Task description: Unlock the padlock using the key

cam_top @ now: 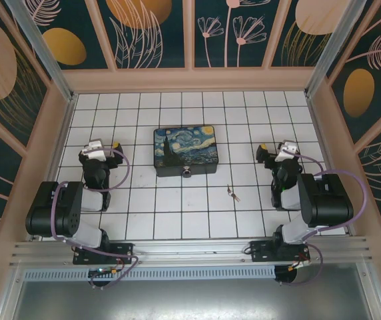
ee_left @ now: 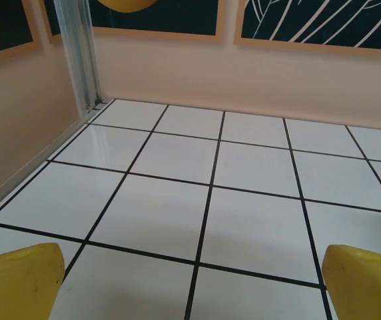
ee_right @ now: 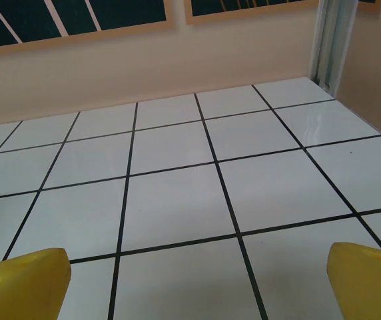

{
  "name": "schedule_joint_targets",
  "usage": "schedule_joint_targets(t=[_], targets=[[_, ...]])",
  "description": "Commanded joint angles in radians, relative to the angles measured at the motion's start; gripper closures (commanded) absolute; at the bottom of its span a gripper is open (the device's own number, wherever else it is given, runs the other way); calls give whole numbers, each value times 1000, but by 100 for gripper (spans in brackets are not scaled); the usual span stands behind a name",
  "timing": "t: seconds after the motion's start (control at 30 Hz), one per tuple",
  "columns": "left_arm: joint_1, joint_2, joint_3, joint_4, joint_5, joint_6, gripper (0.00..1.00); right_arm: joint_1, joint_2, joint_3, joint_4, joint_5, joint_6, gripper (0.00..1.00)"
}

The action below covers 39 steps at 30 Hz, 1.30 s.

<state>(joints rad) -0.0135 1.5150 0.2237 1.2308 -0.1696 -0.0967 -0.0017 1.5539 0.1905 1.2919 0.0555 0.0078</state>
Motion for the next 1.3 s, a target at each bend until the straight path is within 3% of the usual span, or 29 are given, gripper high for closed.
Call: schedule_joint_targets(t=[0.0, 0.3, 0.6, 0.87, 0.97, 1.07, 1.17, 1.27], targets=[[-6, 4, 7, 51, -15, 18, 1, -9, 9, 18, 51, 18, 13, 1], [-6, 6, 12, 43, -10, 15, 1, -11, 9, 18, 51, 17, 14, 1], [-5, 6, 15, 38, -7, 12, 1, -31, 7, 29, 26, -90, 1, 1], [-5, 7, 17, 38, -7, 13, 1, -36, 7, 32, 20, -103, 4, 1], [-5, -7, 14, 39, -20, 8, 3, -37, -29, 71, -71, -111, 3, 7], [-5, -127, 166, -341, -170, -42, 2, 16, -162, 240, -544, 27, 52, 12], [-5, -198, 345, -749, -321, -124, 1, 155, -246, 387, -1020, 182, 212, 14], [-31, -206, 515, -1200, -305, -315, 1, 316, -360, 320, -1209, 197, 373, 18]])
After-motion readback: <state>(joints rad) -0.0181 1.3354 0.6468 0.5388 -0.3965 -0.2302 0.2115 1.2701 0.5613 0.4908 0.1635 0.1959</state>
